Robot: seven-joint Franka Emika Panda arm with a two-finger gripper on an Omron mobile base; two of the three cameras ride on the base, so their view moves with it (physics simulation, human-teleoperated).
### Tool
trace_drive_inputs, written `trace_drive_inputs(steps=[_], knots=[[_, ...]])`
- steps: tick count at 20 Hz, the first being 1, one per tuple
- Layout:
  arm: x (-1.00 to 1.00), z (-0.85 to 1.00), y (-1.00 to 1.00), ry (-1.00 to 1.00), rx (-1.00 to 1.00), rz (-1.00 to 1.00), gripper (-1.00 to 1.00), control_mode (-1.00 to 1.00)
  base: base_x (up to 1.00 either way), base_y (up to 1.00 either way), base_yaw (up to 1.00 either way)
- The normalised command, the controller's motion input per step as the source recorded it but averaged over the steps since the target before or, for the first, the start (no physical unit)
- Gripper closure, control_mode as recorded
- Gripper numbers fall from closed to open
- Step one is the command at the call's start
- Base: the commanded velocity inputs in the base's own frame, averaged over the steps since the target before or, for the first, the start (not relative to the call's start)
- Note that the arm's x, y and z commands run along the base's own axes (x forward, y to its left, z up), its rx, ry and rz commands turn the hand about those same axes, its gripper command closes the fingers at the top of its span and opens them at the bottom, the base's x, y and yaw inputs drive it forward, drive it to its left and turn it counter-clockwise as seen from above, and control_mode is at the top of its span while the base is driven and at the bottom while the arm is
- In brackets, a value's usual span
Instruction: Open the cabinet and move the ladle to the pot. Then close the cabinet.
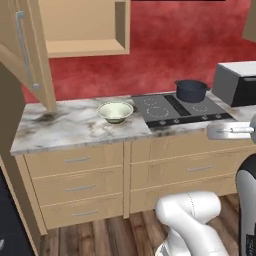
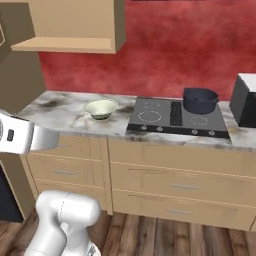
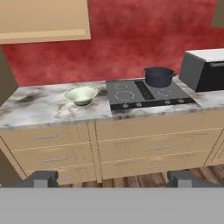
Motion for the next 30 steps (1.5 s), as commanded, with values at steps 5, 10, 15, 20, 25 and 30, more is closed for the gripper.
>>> trace_drive_inputs(steps=[5,10,15,20,25,30], knots=[[0.00,0.00,0.00,0.00,0.00,0.00,-1.00,1.00,0.00,0.76,0.00],[0.00,0.00,0.00,0.00,0.00,0.00,-1.00,1.00,0.00,0.50,0.00],[0.00,0.00,0.00,0.00,0.00,0.00,-1.00,1.00,0.00,0.15,0.00],[0.00,0.00,0.00,0.00,0.00,0.00,-1.00,1.00,0.19,0.17,0.00],[0.00,0.00,0.00,0.00,0.00,0.00,-1.00,1.00,0.52,0.32,0.00],[0.00,0.00,0.00,0.00,0.00,0.00,-1.00,1.00,0.33,0.21,0.00]])
